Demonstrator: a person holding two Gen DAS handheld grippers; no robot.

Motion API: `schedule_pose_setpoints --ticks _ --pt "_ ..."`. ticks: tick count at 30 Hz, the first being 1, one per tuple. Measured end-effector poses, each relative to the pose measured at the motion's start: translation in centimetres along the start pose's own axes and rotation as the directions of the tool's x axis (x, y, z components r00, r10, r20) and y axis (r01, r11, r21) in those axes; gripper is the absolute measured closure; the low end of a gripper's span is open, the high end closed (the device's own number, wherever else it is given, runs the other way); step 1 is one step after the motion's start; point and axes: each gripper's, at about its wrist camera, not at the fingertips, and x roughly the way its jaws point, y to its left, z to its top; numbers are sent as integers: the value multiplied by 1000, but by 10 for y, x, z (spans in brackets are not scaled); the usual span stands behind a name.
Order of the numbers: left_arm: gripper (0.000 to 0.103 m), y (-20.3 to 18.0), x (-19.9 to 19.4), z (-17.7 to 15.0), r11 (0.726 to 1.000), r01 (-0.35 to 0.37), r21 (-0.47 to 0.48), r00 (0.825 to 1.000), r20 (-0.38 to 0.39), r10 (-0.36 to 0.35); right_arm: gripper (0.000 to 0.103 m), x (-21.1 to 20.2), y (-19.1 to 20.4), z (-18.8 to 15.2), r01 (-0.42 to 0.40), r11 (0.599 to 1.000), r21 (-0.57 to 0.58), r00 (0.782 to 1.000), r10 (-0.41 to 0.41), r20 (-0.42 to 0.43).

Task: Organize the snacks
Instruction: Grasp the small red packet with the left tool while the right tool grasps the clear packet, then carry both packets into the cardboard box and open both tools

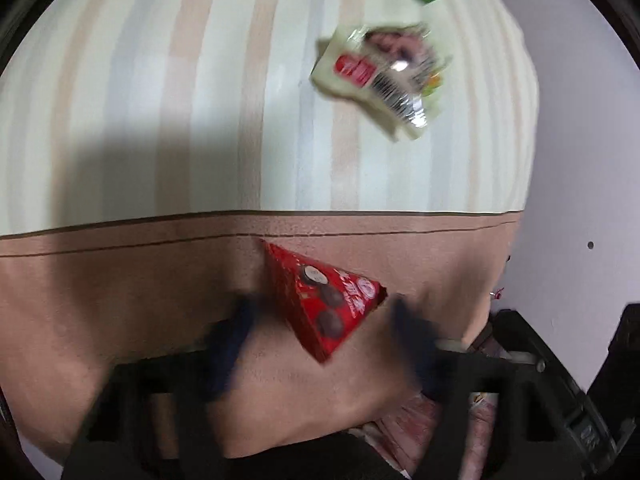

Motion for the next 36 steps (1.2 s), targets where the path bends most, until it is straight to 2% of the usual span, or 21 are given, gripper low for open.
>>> schedule_pose_setpoints --ticks 3,7,11,15,19,21,23,28,31,36 --pt "66 -3 -2 -4 999 -40 26 999 14 39 39 5 0 2 -8 1000 -4 1000 8 -10" --pt "69 10 -31 -1 994 -108 17 990 97 106 39 13 22 18 -53 998 -33 998 53 -19" --pt "69 41 -63 13 982 -180 -52 964 188 187 26 30 57 50 -111 992 -66 994 109 -31" --pt "69 77 -82 29 972 -176 -154 954 217 207 26 60 91 86 -166 985 -51 985 162 -61" --pt "67 99 -82 39 971 -124 -207 966 198 165 26 94 122 108 -116 990 -80 990 109 -85" --pt "65 112 -79 40 968 -85 -234 976 177 128 29 107 132 111 -61 992 -113 995 52 -79" --pt "65 120 -75 40 965 -44 -258 982 166 89 50 111 144 107 -24 983 -183 998 12 -64" --pt "61 129 -69 37 965 6 -262 984 173 41 62 112 155 78 -83 956 -281 990 47 -134" --pt "60 137 -69 40 967 -17 -253 985 163 60 62 113 153 64 -111 955 -273 984 68 -163" --pt "60 117 -55 48 967 -95 -234 980 149 133 60 121 149 56 -153 965 -213 976 114 -186"
